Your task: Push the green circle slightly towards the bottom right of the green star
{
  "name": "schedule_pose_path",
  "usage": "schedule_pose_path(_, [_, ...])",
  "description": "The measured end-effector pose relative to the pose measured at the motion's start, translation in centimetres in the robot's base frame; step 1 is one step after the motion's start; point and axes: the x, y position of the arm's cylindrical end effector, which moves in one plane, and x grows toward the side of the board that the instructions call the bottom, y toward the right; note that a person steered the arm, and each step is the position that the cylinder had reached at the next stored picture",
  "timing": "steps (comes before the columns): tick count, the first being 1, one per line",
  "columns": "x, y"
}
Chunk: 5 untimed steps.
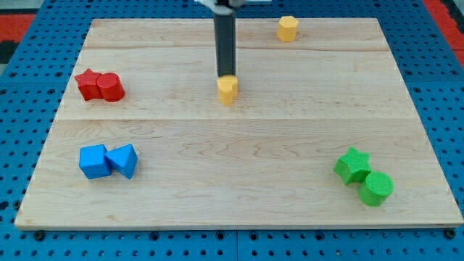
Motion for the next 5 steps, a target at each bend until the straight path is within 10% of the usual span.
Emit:
schedule_pose_path(3, [9.1, 10.0])
schedule_pose_path(5, [13.8, 26.5])
